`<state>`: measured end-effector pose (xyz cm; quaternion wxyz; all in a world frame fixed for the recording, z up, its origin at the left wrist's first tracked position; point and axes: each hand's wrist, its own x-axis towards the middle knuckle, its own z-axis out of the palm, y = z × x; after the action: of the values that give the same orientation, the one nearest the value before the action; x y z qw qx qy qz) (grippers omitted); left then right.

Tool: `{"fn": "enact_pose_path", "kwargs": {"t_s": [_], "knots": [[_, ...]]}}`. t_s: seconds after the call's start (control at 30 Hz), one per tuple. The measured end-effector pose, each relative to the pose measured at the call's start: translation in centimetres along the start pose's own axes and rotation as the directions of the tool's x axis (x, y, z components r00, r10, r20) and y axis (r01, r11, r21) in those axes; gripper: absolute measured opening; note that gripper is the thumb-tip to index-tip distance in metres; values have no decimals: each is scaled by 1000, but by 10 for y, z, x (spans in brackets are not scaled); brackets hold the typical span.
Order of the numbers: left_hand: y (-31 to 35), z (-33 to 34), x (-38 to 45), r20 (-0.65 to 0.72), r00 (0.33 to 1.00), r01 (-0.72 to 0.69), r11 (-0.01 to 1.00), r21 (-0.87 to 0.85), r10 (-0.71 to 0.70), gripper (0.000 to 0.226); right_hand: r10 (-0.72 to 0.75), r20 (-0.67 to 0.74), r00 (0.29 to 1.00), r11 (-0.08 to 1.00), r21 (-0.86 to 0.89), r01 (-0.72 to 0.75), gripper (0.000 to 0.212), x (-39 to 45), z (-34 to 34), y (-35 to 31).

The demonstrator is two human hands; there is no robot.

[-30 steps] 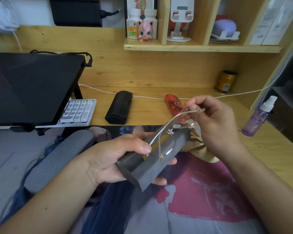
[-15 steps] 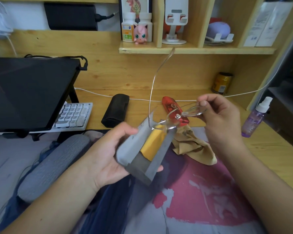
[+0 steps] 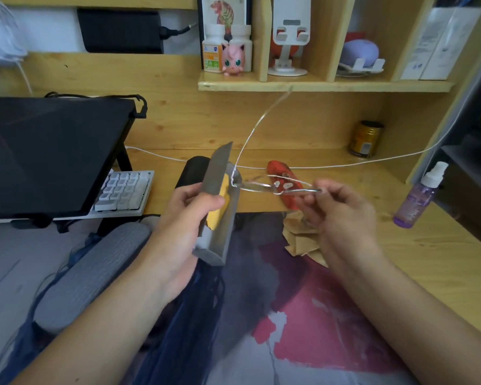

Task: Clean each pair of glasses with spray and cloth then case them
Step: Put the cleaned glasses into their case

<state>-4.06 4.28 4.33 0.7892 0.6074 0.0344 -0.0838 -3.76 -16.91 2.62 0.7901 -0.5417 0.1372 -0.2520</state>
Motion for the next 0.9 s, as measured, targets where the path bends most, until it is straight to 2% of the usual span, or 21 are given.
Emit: {"fn": "enact_pose_path", "kwargs": {"t_s": [0.03,0.1,0.27,0.37,0.43,0.53,0.6,0.67,0.7,0.77,0.83,0.9], "knots": [[2,0,-1,-20,999,-26,999,31,26,30,110,32,993,990,85,-112,15,0,0,4],[7,-2,-1,-28,999,-44,997,66,46,29,174,75,982,977,110,-182,11,1,-1,9],[12,-13,3,45,998,-42,999,-12,43,39,136,145,980,990,6,-138,14,-5,-1,7],[18,-15,1,95,994,-62,993,96,53,31,107,146,983,994,0,-108,23,-9,1,3],[21,-16,-2,161,987,-63,962,267,20,43,24,137,990,998,-66,-15,29,-7,1,2],[24,-21,-4,215,977,-105,844,525,-12,52,-179,148,973,930,-297,216,27,-1,-2,-4],[26,-25,-5,239,971,-135,763,632,-26,58,-246,185,952,881,-366,299,26,1,-4,-11],[29,-27,-4,251,968,-152,723,674,-30,61,-294,214,931,850,-386,357,26,0,-4,-19],[30,-27,-4,260,965,-154,739,655,-29,59,-310,222,924,845,-381,375,26,0,-3,-22],[31,-27,-3,257,966,-129,838,530,-14,52,-320,221,921,849,-365,382,26,-2,-3,-24],[30,-27,0,203,979,-44,947,319,-23,42,-330,200,923,849,-363,383,26,-3,-3,-23],[26,-26,3,170,981,82,995,50,-89,43,-357,168,919,846,-360,394,27,-3,-4,-22]]}}
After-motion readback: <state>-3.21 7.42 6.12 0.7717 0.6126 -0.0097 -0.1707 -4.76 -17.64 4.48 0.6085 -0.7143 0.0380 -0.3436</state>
